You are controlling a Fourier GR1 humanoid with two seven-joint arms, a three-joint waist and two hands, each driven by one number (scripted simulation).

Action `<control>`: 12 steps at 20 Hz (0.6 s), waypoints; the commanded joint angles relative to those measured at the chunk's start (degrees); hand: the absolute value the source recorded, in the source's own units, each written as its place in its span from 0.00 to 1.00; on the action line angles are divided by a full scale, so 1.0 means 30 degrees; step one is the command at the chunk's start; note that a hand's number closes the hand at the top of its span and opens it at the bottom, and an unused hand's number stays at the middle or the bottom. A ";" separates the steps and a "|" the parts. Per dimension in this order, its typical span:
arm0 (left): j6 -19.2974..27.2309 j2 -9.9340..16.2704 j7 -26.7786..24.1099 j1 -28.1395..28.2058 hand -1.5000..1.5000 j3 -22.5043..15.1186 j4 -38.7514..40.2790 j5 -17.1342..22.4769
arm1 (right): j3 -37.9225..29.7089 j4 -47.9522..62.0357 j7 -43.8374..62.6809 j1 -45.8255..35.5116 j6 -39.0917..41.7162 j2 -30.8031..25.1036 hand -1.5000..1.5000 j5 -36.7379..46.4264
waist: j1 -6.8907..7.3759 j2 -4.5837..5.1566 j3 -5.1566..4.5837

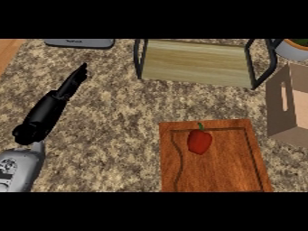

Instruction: Pick the squash from the cutting board and place it in the cardboard box

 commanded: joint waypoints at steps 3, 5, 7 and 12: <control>-0.0036 0.0060 0.0708 -0.1175 0.50 0.0500 0.0540 0.0079 | 0.1846 0.3882 -0.4204 -0.2945 0.2492 -0.0033 0.00 0.2602 | -0.0136 -0.0014 0.0005; 0.1141 -0.0993 -0.0370 -0.0664 0.50 -0.0353 0.0852 -0.1100 | 0.1763 0.4927 -0.6278 -0.3500 0.2801 0.0197 0.00 0.2571 | -0.0341 -0.0009 0.0003; -0.0502 0.0177 0.0497 0.0112 0.50 0.0204 -0.0342 0.0200 | 0.1812 0.5518 -0.6555 -0.4102 0.2647 0.1545 0.00 0.2261 | 0.0034 -0.0069 0.0020; 0.0180 -0.0158 0.0169 -0.0488 0.50 0.0323 0.0207 -0.0167 | -0.1578 0.6564 -0.6814 -0.4292 0.5606 0.3864 0.00 -0.4114 | -0.0559 -0.0077 0.0089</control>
